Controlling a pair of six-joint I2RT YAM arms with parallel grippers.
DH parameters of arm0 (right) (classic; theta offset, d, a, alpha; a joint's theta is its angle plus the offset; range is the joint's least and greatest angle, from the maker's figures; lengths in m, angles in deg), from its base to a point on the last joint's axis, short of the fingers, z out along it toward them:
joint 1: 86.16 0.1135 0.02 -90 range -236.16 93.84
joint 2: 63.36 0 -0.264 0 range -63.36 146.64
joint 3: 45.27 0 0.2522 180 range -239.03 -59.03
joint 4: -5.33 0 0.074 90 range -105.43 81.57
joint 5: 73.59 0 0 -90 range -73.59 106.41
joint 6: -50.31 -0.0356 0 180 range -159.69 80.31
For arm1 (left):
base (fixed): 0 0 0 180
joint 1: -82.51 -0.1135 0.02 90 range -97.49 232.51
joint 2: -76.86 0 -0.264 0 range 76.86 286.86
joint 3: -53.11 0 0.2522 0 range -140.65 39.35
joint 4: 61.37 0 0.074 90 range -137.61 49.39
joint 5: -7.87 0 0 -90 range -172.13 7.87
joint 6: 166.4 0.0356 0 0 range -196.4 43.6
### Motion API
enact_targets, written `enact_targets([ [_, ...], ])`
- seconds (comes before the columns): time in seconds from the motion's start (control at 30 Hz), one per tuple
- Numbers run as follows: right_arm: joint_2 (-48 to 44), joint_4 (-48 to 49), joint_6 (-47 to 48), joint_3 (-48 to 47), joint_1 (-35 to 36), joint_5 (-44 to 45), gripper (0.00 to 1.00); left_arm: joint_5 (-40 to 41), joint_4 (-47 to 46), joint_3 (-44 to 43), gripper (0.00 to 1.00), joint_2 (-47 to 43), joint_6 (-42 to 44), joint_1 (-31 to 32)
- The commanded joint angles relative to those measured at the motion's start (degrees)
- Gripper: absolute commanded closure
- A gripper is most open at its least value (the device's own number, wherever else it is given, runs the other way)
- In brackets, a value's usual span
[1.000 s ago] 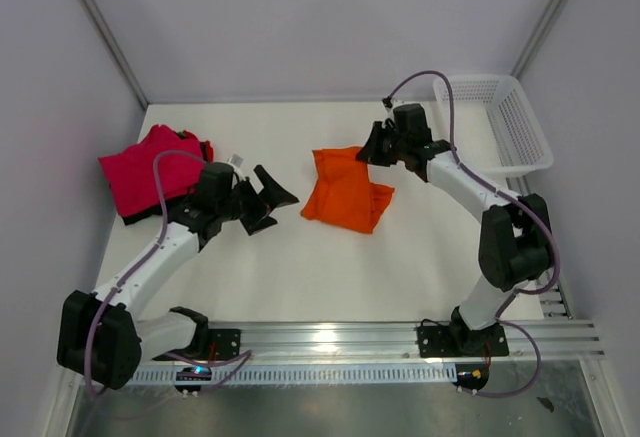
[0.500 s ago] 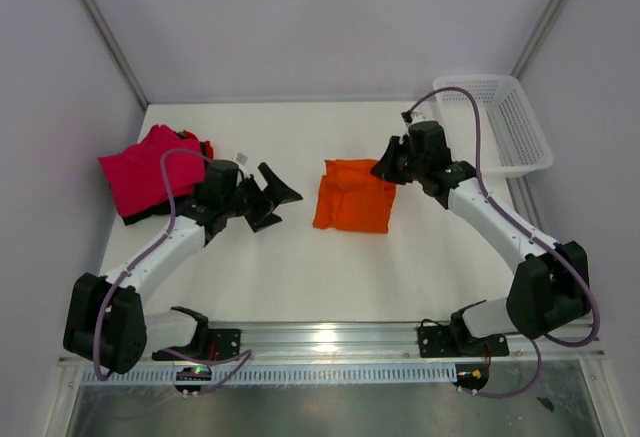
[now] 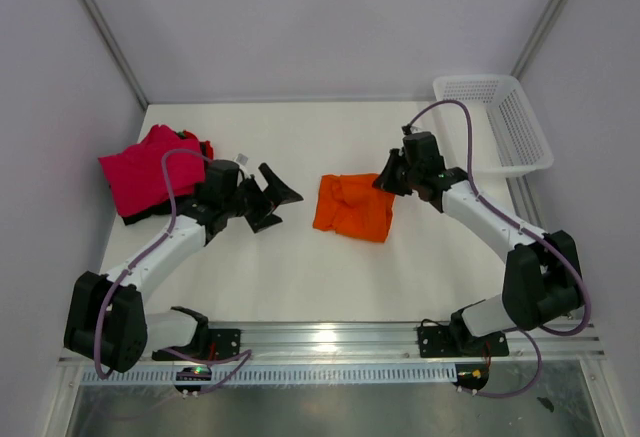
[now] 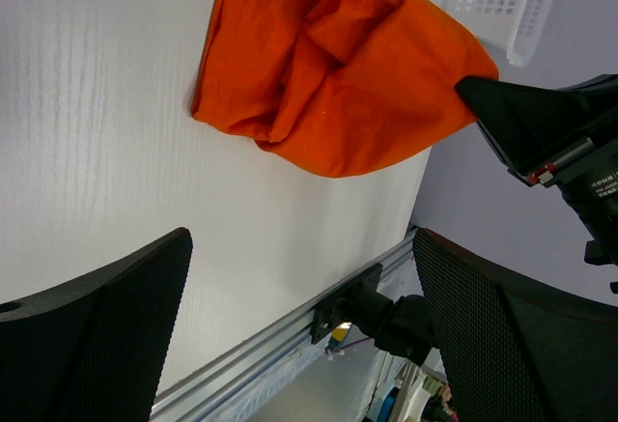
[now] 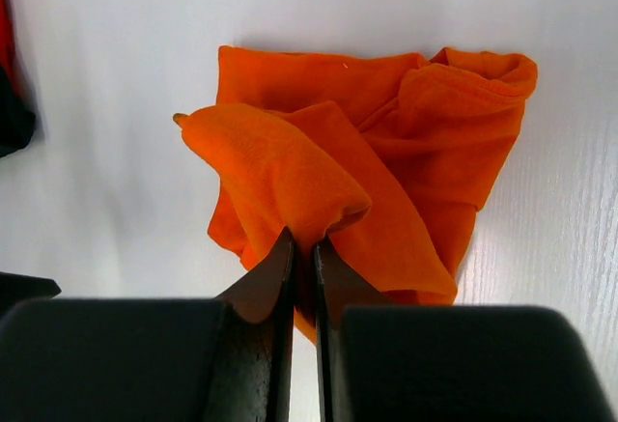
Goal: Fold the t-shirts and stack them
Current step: Smooth out wrinkles on the folded tshirt
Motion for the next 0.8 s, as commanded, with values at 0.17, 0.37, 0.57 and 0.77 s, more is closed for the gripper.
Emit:
enact_targets([
  [0.17, 5.14, 4.73, 3.02, -3.36, 0.30, 2.97, 0.94, -0.58, -0.02, -1.96, 0.01, -1.24, 0.50, 0.05],
  [0.37, 14.70, 5.79, 7.68, -11.27, 0.12, 7.17, 0.94, -0.49, 0.07, -1.70, 0.01, -1.59, -0.11, 0.05],
  [0.57, 24.39, 6.32, 5.76, -21.11, -1.11, 9.29, 0.94, 0.13, 0.77, -0.55, 0.01, -3.60, -0.12, 0.05],
  [0.77, 28.62, 4.38, 4.35, -26.14, -1.11, 10.26, 0.94, 1.79, 2.61, -0.20, 0.01, -5.36, 0.50, 0.05],
])
